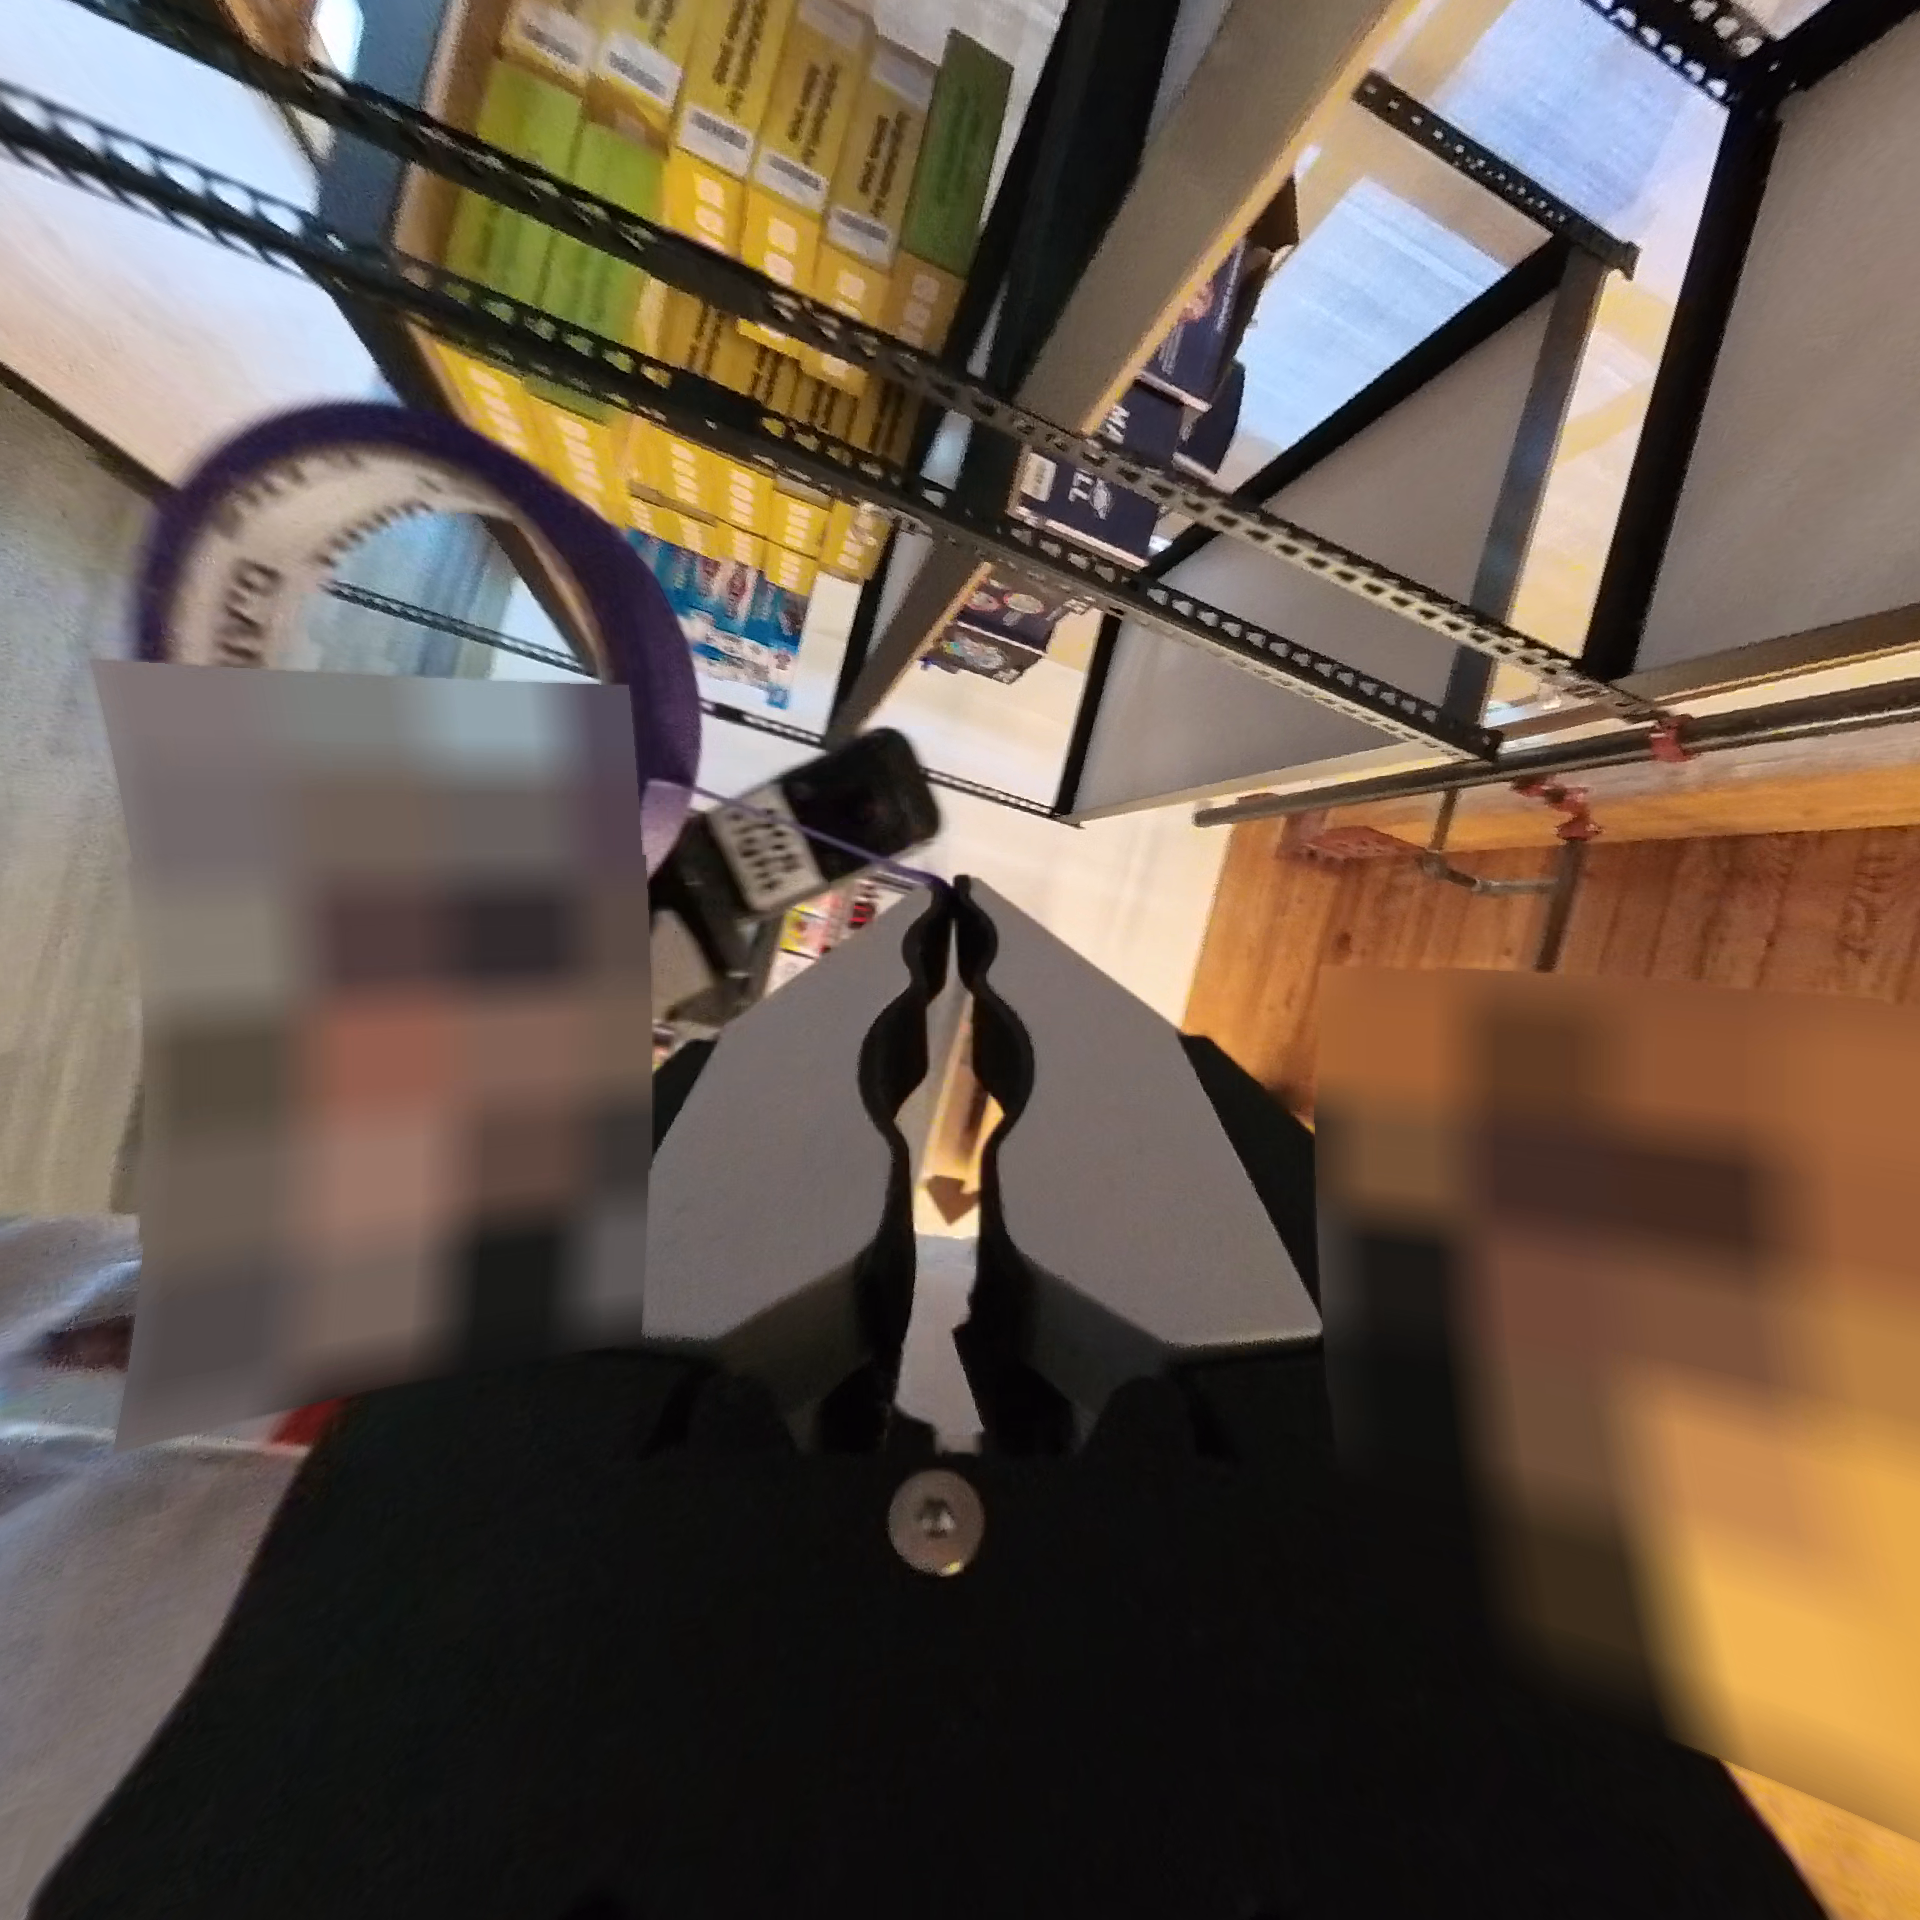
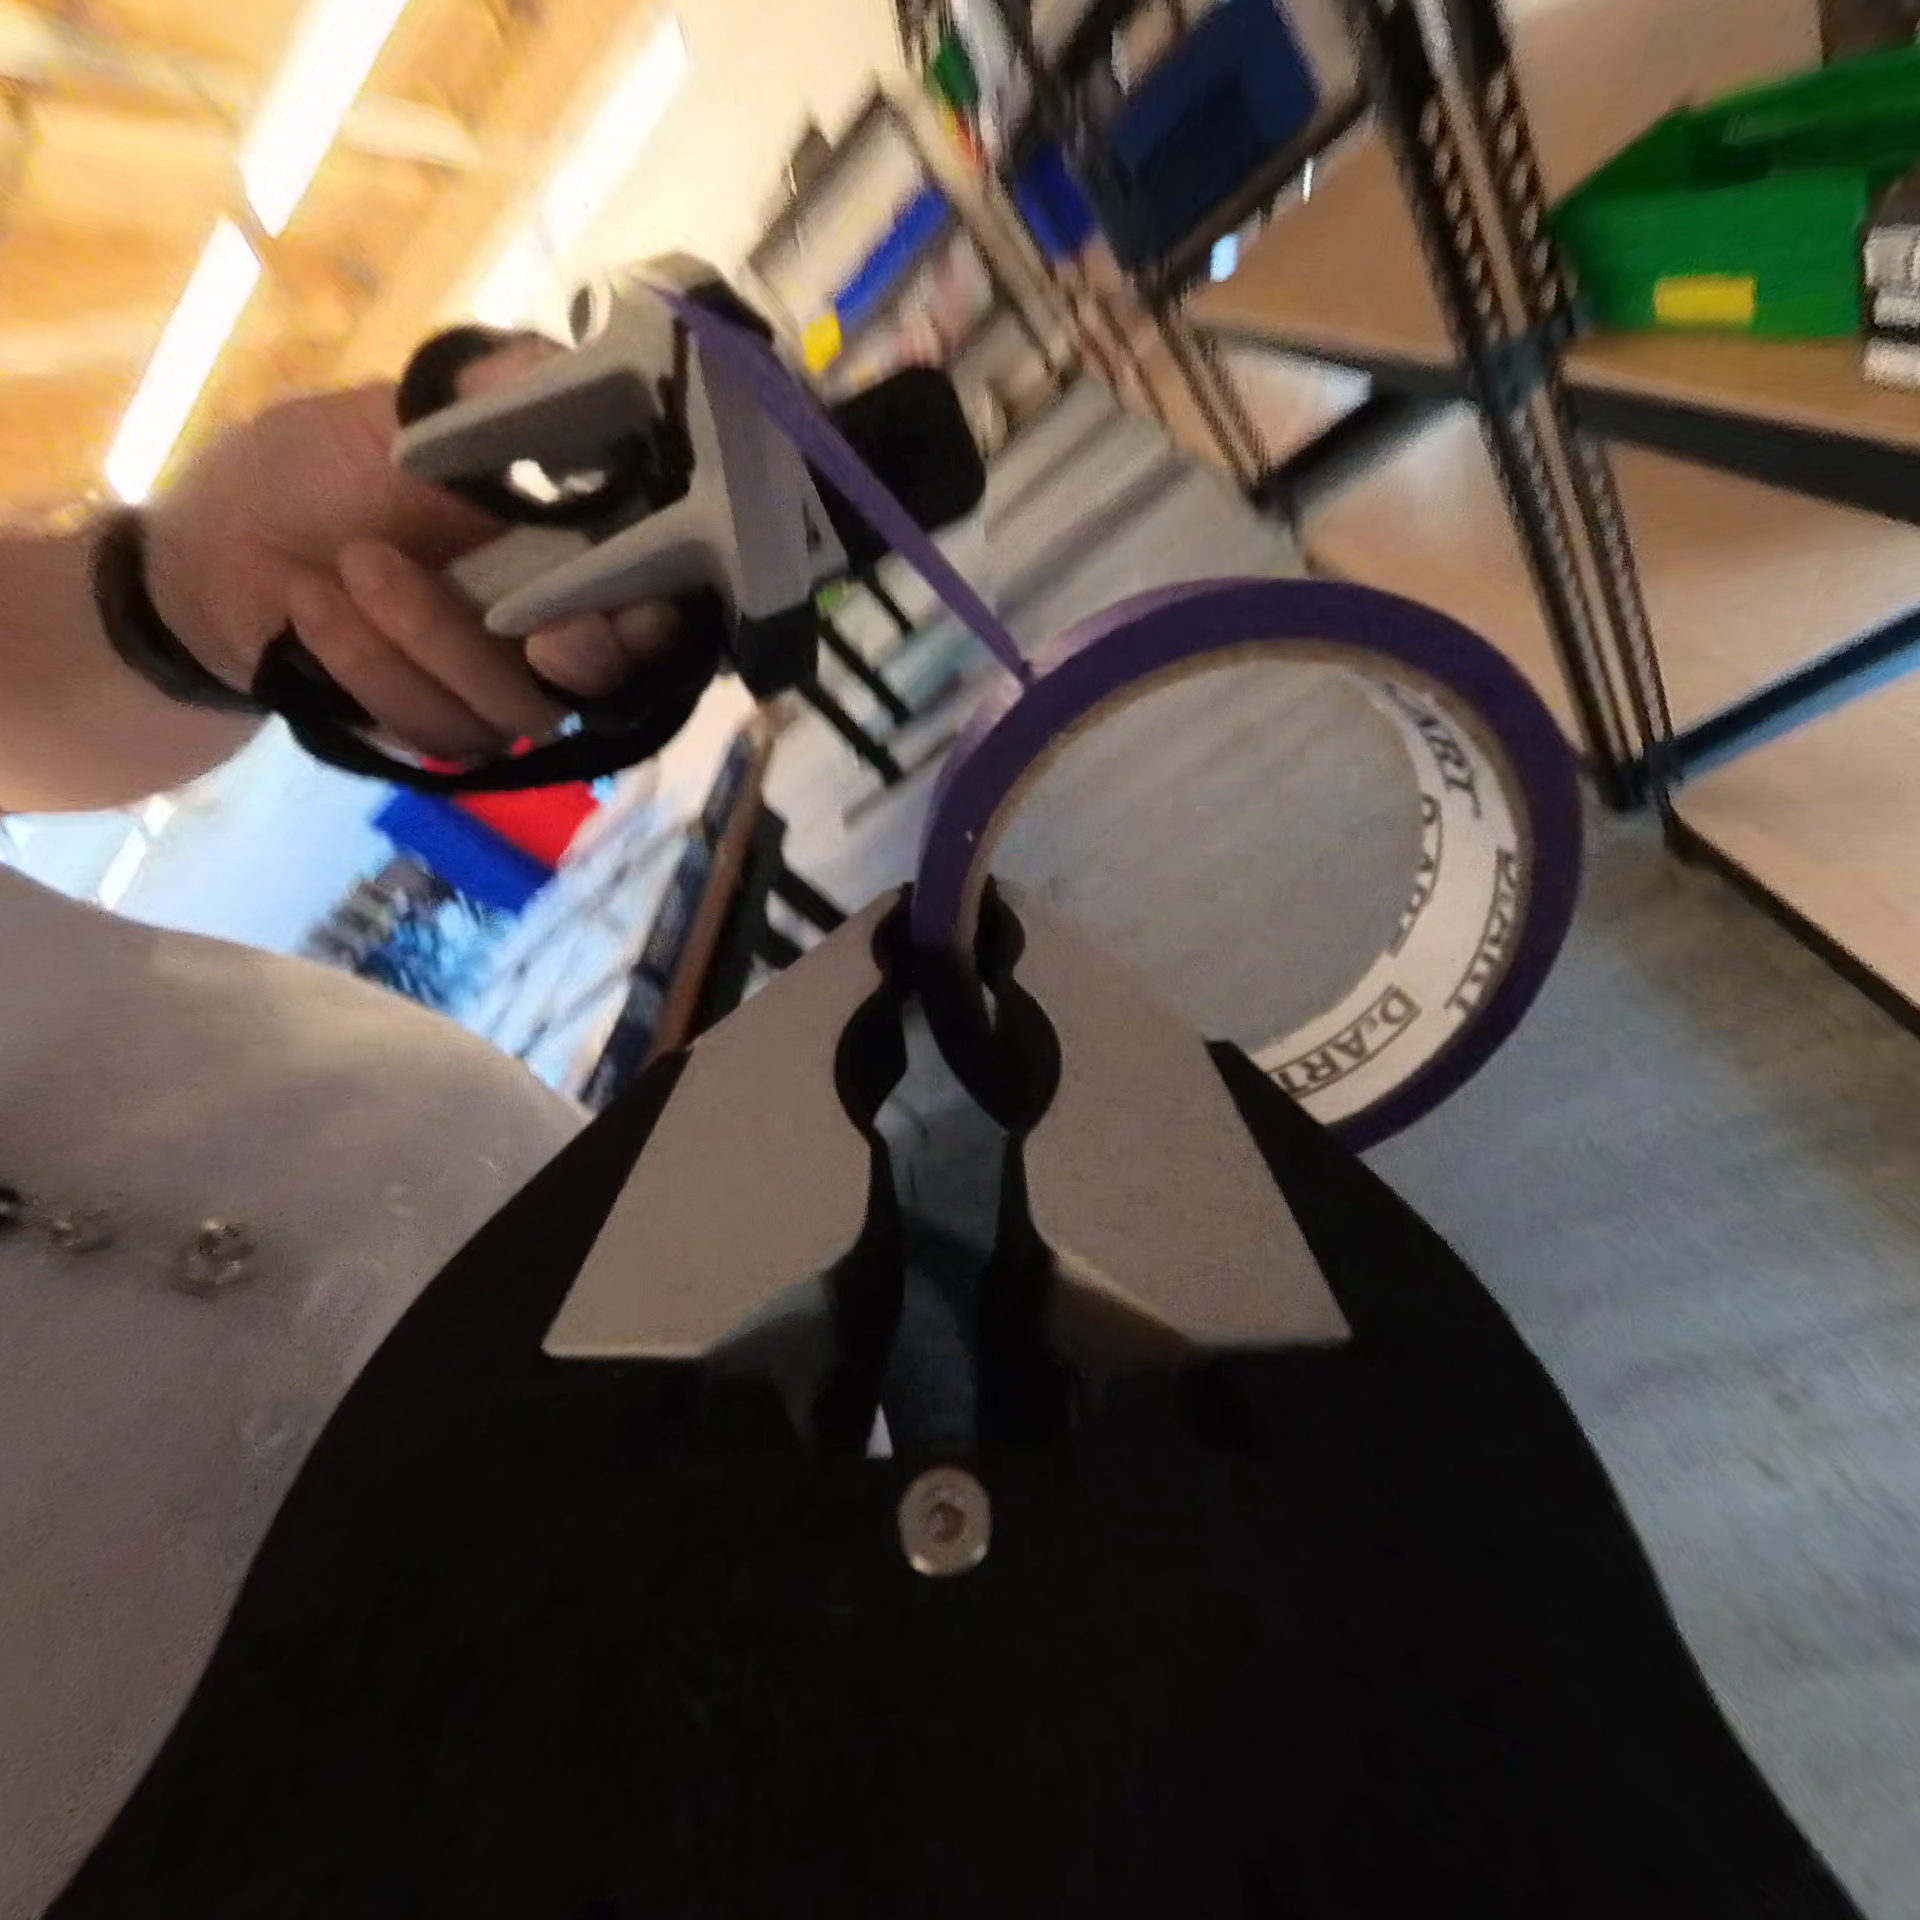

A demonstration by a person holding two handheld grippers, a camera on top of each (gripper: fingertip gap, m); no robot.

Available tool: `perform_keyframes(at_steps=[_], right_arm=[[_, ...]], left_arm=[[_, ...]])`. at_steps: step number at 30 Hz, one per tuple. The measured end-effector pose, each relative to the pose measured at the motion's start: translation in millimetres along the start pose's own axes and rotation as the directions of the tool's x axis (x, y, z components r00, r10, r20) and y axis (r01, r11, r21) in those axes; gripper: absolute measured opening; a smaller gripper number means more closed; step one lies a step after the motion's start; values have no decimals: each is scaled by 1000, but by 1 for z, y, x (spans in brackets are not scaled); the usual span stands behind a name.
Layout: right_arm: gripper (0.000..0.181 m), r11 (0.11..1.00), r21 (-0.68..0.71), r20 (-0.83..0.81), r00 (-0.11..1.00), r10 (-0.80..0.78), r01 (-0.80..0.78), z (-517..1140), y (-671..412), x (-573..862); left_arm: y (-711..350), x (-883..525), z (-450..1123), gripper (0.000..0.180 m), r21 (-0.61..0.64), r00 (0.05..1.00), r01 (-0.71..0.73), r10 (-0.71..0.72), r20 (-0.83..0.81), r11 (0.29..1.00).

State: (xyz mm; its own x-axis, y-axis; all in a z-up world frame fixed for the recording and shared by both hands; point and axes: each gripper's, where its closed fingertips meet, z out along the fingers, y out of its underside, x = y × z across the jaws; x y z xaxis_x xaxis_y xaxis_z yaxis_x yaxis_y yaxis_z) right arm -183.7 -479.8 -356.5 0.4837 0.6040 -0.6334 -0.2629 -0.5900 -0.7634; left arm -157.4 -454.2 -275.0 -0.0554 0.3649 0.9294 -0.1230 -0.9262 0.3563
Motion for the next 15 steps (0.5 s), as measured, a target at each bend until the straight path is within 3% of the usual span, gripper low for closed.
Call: perform_keyframes(at_steps=[4, 6, 10, 12, 15], right_arm=[[8, 926, -366, -53, 992, -115, 88, -12, 22, 14], [8, 856, -508, -64, 987, -144, 92, -22, 30, 19], [9, 776, -631, -61, 997, -52, 2, -40, 36, 17], [8, 778, -626, -69, 997, 26, -64, -42, 29, 13], [8, 771, -624, -109, 991, 76, -128, -43, 16, 14]], left_arm=[[-13, -25, -21, 6, -1, 975, -168, 166, 145, 986], [-17, -29, -28, 39, -20, 953, -242, 242, 180, 970], [-39, -29, -48, 62, 18, 902, -377, 363, 232, 926], [-44, -30, -55, 71, -19, 837, -495, 482, 259, 869], [-40, -36, -59, 84, -159, 594, -723, 723, 353, 672]])
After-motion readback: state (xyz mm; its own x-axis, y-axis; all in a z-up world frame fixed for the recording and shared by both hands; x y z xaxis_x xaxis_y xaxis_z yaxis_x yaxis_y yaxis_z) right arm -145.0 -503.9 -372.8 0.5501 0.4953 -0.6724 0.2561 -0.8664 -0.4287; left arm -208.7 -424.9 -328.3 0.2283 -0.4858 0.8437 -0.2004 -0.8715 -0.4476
